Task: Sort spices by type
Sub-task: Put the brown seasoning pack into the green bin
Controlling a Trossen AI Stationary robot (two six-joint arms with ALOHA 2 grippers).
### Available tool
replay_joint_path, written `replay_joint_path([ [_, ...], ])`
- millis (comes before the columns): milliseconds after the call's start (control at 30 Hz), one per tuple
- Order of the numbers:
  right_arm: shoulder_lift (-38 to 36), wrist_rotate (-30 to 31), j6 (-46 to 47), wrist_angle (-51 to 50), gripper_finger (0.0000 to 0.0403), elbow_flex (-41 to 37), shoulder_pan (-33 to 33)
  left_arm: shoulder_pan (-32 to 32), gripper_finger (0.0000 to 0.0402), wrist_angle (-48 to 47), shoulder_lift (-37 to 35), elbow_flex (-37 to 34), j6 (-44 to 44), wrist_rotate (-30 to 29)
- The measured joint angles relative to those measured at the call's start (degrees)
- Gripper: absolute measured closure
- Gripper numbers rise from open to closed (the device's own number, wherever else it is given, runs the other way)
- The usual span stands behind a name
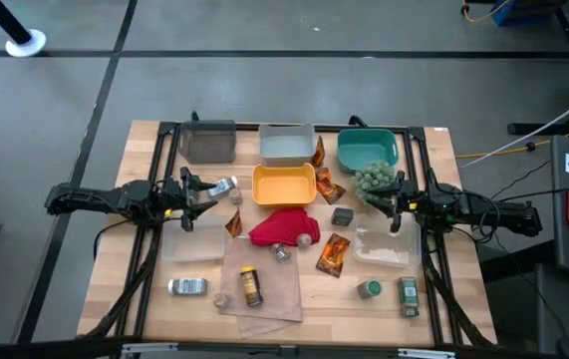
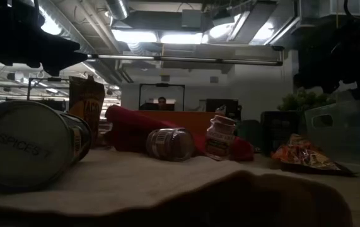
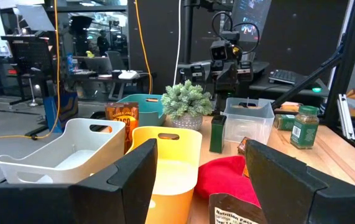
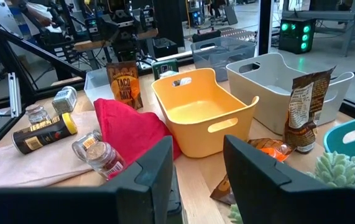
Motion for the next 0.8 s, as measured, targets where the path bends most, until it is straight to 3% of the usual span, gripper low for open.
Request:
replay_joint_path([
  [500, 0.01, 0.27, 0.00, 5.26, 0.0260, -0.26, -0.01, -0.01, 0.0174, 0.02, 0.02, 0.02, 0.00, 0.00],
  [800, 0.01, 7.15, 6.25, 5.39, 0.0240, -0.09, -0.02, 0.01, 0.0174, 0.02, 0.02, 0.00, 0.00, 0.00],
])
